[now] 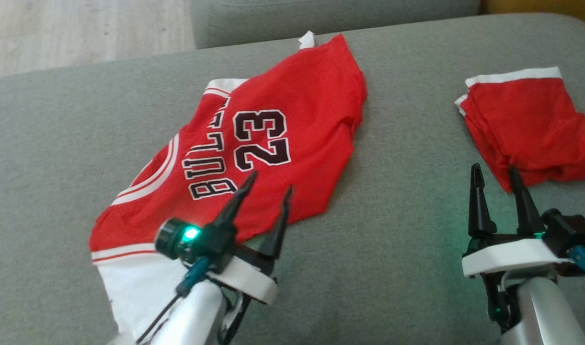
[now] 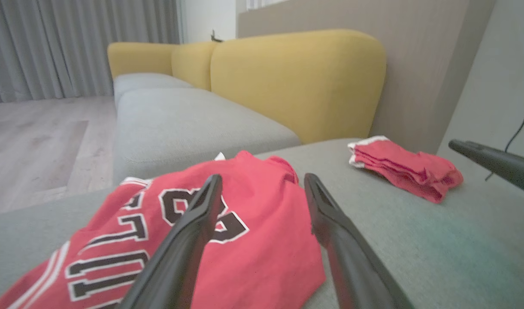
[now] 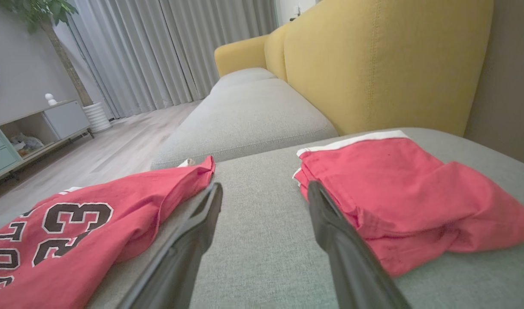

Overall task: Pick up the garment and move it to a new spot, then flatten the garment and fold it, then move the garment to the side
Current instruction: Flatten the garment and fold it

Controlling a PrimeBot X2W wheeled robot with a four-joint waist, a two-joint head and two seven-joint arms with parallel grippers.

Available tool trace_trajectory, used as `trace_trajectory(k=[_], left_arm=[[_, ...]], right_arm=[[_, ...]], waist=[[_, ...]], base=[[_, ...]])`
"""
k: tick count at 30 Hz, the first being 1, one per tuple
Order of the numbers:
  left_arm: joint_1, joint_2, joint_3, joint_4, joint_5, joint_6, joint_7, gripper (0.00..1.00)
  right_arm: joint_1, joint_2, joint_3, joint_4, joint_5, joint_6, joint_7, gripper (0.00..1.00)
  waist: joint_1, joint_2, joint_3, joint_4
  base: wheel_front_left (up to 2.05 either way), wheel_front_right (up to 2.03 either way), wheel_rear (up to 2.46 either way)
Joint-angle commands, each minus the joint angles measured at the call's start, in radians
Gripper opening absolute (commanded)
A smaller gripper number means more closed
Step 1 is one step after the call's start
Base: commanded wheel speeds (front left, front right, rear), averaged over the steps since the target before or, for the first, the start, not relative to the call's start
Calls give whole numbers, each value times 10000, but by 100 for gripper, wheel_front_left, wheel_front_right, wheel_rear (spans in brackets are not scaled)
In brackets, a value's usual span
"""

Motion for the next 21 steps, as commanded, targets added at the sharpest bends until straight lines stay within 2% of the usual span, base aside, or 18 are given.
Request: trace_trajectory(k=[1, 6, 14, 21], left_arm=[[-690, 36, -97, 99, 44, -21, 222, 100], [-1290, 36, -697, 877, -82, 93, 520, 100], [-2777, 36, -1042, 2637, -358, 798, 1030, 100], [-3484, 35, -1254, 3955, -508, 931, 937, 100]], right_arm=[[-270, -31, 352, -283, 94, -9, -66, 100], [-432, -31, 505, -231, 214, -9, -79, 100], [-713, -30, 935, -152, 568, -9, -115, 100], [-845, -30, 1075, -110, 845, -9, -137, 100]], waist=[[0, -1, 155, -242], [0, -1, 416, -692], [0, -1, 1002, -1891], [0, -1, 1303, -2682]], base=[[0, 0, 0], [0, 0, 0], [0, 0, 0], [0, 0, 0]])
